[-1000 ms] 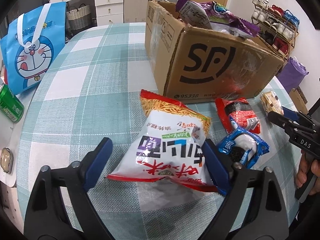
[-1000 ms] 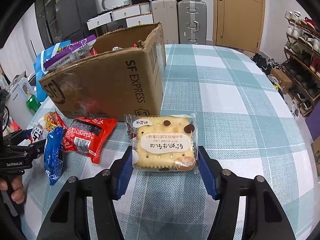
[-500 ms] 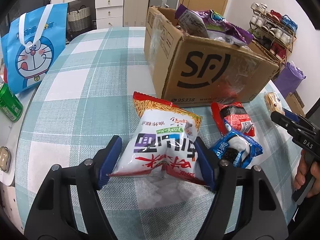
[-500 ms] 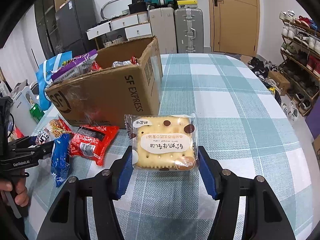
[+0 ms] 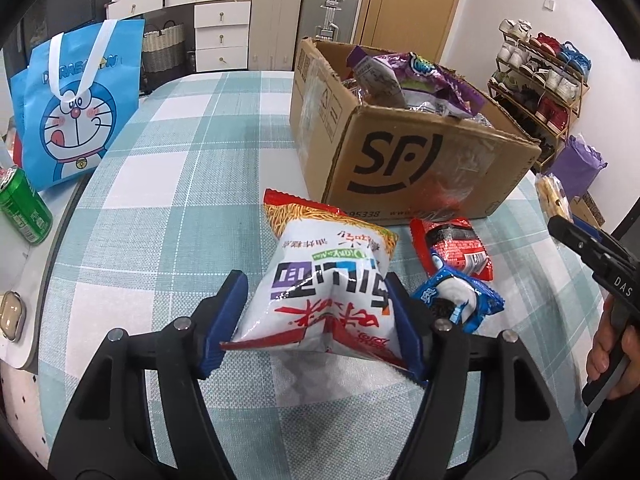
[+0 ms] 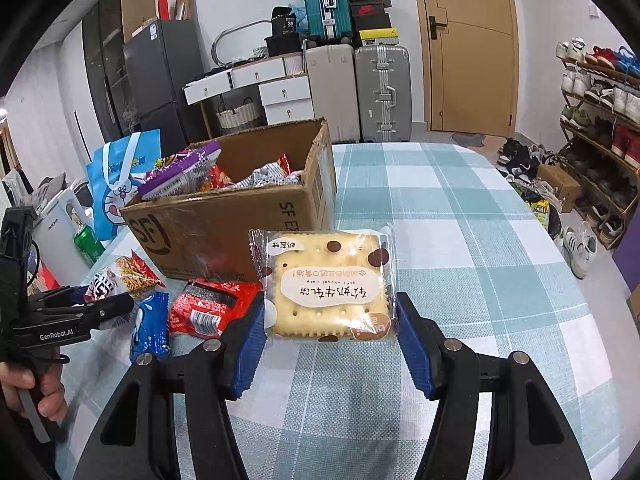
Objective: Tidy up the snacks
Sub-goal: 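Lift both held snacks and carry them over the cardboard box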
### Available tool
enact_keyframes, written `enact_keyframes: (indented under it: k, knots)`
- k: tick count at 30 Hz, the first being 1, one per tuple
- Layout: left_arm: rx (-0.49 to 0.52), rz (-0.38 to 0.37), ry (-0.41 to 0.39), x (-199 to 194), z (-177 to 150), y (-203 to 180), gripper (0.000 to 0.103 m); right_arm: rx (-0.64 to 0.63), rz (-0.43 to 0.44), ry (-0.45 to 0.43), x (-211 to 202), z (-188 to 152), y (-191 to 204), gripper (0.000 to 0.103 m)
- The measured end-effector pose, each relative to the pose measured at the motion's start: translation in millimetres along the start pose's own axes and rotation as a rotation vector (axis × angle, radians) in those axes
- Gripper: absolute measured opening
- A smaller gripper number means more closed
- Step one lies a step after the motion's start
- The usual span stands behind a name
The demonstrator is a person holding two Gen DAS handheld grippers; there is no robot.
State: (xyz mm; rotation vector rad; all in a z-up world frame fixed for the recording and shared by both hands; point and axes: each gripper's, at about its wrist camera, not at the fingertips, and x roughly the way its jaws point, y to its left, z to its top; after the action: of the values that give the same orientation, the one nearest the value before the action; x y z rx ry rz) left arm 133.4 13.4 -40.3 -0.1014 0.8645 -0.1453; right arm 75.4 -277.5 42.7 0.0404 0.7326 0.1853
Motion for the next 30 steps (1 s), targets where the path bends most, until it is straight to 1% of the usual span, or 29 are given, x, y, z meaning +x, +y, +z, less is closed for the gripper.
enact_keyframes:
  k: [7, 9, 10, 17, 24, 30]
  knots:
    - [-0.020, -0.009, -0.007, -6, -6, 3, 0.060, -0.002, 0.010, -0.015, -8, 0, 5, 0.062]
    - [-0.025, -0.018, -0.006, -6, -7, 4, 0.055, -0.008, 0.011, -0.020, -11, -1, 6, 0.062]
    - [-0.026, -0.016, -0.004, -6, -7, 5, 0.054, -0.010, 0.013, -0.022, -12, -1, 6, 0.062]
    - [-0.037, -0.016, -0.014, -10, -7, 6, 0.052, -0.003, 0.025, -0.036, -17, 0, 8, 0.062]
    - [-0.035, -0.013, -0.064, -32, -2, 4, 0.052, -0.006, 0.043, -0.059, -25, 1, 11, 0.062]
    - [-0.024, -0.015, -0.124, -61, 3, -3, 0.052, -0.025, 0.064, -0.088, -36, 6, 19, 0.062]
